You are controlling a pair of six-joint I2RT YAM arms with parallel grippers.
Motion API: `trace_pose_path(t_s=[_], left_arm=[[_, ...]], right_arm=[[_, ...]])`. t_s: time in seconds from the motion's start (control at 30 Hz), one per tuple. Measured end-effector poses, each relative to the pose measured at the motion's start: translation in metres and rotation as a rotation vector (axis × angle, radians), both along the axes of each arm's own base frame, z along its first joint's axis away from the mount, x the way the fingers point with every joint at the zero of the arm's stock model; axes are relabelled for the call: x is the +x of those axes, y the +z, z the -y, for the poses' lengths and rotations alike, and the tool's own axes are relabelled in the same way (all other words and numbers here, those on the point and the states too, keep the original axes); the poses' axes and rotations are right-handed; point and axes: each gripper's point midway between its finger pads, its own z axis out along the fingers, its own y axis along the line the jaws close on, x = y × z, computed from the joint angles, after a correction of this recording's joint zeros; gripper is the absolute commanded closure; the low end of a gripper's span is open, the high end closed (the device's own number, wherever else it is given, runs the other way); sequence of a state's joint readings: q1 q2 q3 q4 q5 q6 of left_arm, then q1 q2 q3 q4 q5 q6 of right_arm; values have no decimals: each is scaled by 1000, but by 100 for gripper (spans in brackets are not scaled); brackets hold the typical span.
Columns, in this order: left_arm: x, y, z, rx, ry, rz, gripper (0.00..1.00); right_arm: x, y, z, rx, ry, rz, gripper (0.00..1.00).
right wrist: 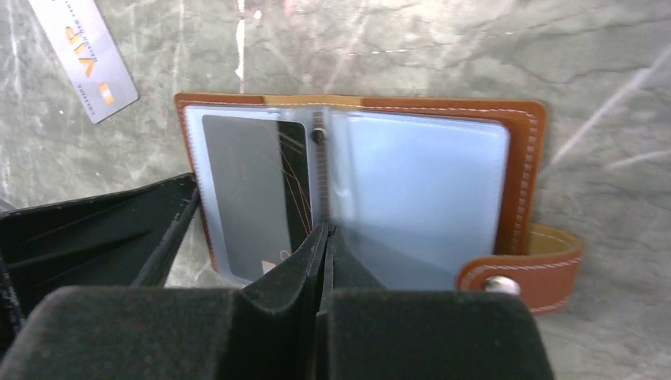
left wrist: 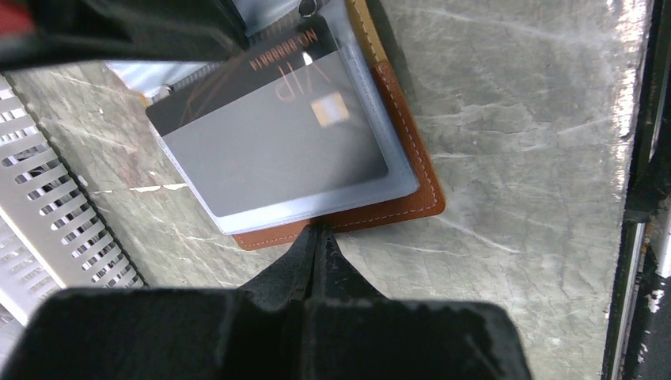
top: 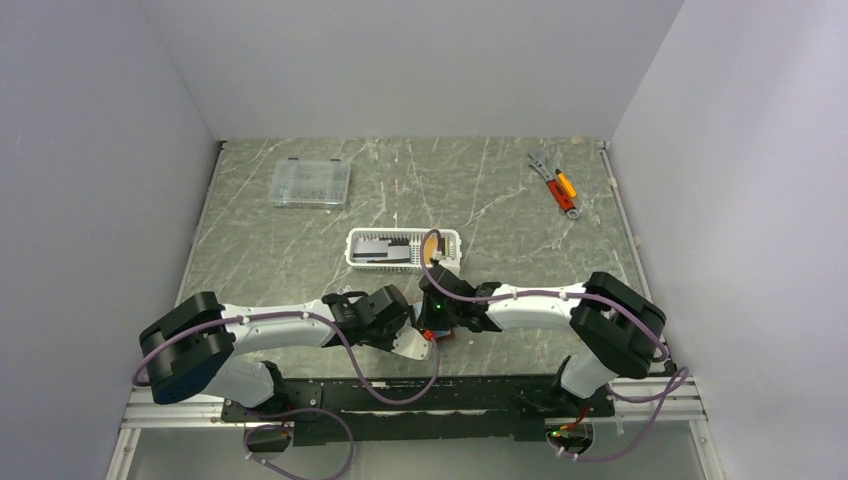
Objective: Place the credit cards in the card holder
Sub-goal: Insert the credit card into the card holder.
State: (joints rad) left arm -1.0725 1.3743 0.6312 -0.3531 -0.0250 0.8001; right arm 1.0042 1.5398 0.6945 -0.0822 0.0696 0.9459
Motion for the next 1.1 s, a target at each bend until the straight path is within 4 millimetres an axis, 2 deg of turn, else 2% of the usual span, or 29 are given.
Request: trace_pose_path(t_s=[0.1,0.33,0.6,1.0,1.07,1.1], left_arm=[[0,0,0,-3,0,2,100],[0,0,0,-3,0,5,100],[1,0,0,1,-12,11,100],[-1,1,-1,7,-29,11,100],[-1,1,-1,7,-30,11,98],[-1,2,-2,7,-30,11,96]], right_arm=[[-2,2,-8,0,26,9,100],[-11,2,-11,-14,71,16,100],[-11,5,-2,3,64,23,100],[0,26,-27,50,96,53,100],[4,30,-28,53,95,61,91],[7,33,-26,55,91,65,81]])
